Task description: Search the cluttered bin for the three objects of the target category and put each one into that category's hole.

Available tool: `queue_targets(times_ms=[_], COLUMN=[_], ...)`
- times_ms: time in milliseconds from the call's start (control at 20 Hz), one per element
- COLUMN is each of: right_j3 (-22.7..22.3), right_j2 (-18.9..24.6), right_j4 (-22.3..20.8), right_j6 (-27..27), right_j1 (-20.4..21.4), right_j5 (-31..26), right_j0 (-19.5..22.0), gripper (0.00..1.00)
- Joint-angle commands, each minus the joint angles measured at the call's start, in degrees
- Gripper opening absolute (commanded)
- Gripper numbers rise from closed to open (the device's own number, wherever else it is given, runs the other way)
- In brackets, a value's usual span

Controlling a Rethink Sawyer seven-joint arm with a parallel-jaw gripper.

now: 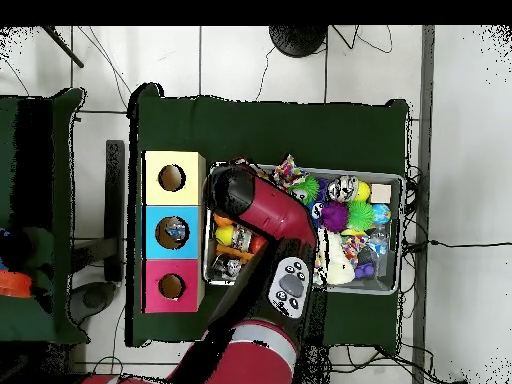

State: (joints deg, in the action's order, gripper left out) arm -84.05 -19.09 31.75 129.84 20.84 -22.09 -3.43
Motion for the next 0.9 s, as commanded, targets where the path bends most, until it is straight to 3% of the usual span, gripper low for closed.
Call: queue_targets(times_ms=[50, 350, 900], right_j3=[-2.7, -5.0, -2.1], right_j2=[7.3, 12.2, 9.3], right_j4=[-0.7, 0.1, -2.0], right_j6=[6.6, 6.1, 6.5], right_j1=[-2.2, -3.5, -7.5], right_j5=[-2.5, 0.9, -0.1], right_j0=[1.8, 4.0, 2.3], gripper=[1.0, 1.0, 1.0])
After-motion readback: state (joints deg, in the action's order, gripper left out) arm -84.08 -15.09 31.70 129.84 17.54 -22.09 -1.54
